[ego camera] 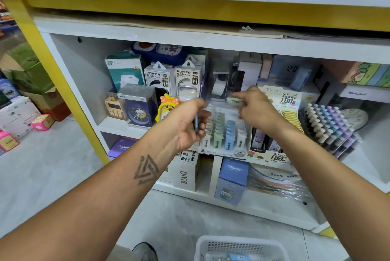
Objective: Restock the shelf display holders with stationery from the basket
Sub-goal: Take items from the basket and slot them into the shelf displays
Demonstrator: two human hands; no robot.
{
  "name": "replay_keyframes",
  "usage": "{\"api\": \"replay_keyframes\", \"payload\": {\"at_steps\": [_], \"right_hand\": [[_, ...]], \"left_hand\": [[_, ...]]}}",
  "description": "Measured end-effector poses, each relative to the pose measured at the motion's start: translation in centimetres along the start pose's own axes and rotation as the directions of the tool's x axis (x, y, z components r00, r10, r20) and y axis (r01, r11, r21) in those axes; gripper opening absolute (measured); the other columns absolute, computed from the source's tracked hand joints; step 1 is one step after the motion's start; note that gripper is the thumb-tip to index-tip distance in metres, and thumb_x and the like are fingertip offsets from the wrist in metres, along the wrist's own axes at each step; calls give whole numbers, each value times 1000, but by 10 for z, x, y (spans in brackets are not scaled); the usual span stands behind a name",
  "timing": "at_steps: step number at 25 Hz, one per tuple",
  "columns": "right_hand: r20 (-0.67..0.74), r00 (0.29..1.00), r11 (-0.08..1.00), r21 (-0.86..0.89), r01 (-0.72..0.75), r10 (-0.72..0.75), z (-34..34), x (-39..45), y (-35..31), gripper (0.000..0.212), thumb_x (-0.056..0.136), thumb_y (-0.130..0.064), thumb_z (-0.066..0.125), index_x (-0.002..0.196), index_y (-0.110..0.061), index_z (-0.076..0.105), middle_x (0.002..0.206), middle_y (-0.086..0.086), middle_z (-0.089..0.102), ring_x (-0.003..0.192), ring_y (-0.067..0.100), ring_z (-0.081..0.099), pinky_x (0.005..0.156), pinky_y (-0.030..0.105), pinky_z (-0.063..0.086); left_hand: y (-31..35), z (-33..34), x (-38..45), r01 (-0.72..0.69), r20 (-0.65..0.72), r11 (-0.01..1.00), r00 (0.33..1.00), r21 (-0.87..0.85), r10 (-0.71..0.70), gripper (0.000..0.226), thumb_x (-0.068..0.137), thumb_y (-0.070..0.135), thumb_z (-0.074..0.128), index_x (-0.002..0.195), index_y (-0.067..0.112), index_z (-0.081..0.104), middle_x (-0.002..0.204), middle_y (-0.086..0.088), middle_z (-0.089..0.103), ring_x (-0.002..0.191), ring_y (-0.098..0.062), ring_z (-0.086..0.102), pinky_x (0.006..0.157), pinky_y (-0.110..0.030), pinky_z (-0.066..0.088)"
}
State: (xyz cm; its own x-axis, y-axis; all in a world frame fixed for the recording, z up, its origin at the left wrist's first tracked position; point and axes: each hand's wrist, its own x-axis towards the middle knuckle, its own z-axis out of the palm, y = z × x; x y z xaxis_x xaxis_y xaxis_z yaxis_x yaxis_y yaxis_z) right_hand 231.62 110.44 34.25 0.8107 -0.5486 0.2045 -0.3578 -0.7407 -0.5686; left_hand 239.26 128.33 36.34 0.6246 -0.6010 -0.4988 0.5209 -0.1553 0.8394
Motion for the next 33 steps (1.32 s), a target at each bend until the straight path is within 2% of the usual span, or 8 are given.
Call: {"api": "replay_keyframes", "payload": {"at_steps": [2, 5, 11, 14, 18, 22, 26, 33], "right_hand": [[-7, 1000, 988, -156, 17, -18, 3, 9, 4, 40, 96, 1, 51, 132, -13, 60, 120, 12, 56, 111, 31, 57, 95, 30, 47], [-68, 996, 971, -235, 44, -61, 9, 19, 6, 20, 91, -1, 62, 108, -10, 68, 95, 10, 66, 89, 28, 64, 80, 33, 53], [141, 988, 947, -301, 111, -71, 27, 32, -9, 39, 95, 3, 49, 126, -12, 68, 110, 13, 67, 96, 30, 67, 91, 39, 56], [216, 975, 933, -339, 125, -52, 27, 33, -13, 36, 93, 5, 51, 119, -14, 67, 99, 9, 62, 90, 31, 66, 84, 45, 58], [242, 967, 912, -372, 171, -83, 23, 33, -14, 25, 89, 4, 49, 104, -16, 51, 93, 11, 60, 82, 32, 64, 76, 50, 58], [215, 960, 926, -291, 239, -180, 24, 35, -12, 17, 89, 3, 54, 99, -9, 61, 90, 10, 64, 87, 35, 65, 79, 48, 56], [224, 972, 978, -179, 110, -68, 23, 38, -7, 32, 85, 10, 51, 83, -21, 57, 84, 5, 63, 77, 26, 67, 76, 47, 61], [181, 971, 941, -268, 204, -159, 26, 34, -4, 16, 95, -5, 54, 91, -21, 54, 88, 5, 62, 82, 25, 63, 77, 44, 57]], "left_hand": [[5, -4, -2, 11, -2, 999, 1000, -43, -11, 45, 92, 33, 48, 113, -3, 65, 69, -7, 50, 54, -14, 39, 52, -25, 33], [9, -7, -4, 16, 19, 995, 1000, -103, -14, 62, 91, 41, 42, 124, -8, 61, 70, -9, 50, 56, -16, 38, 54, -26, 33], [10, -9, -7, 14, 40, 992, 999, -127, -10, 65, 91, 42, 39, 125, -9, 60, 73, -8, 48, 58, -15, 37, 55, -27, 32], [9, -10, -5, 6, 39, 991, 999, -130, -1, 60, 91, 36, 37, 123, -9, 61, 73, -8, 47, 58, -15, 36, 55, -27, 32], [6, -13, -3, -4, 14, 993, 1000, -122, 6, 47, 90, 20, 38, 115, -9, 65, 75, -8, 47, 58, -15, 36, 54, -25, 33], [5, -12, -2, -30, -21, 994, 999, -101, 28, 23, 91, 5, 42, 98, 0, 63, 78, -9, 53, 55, -14, 42, 54, -24, 37], [1, -13, 1, -43, -74, 997, 997, -70, 38, 10, 94, -3, 50, 93, 1, 59, 80, -13, 59, 64, -20, 53, 62, -31, 48], [-1, -13, 6, -71, -101, 997, 993, -32, 68, 9, 95, -4, 51, 93, 2, 57, 79, -15, 60, 66, -23, 59, 72, -37, 53]]}}
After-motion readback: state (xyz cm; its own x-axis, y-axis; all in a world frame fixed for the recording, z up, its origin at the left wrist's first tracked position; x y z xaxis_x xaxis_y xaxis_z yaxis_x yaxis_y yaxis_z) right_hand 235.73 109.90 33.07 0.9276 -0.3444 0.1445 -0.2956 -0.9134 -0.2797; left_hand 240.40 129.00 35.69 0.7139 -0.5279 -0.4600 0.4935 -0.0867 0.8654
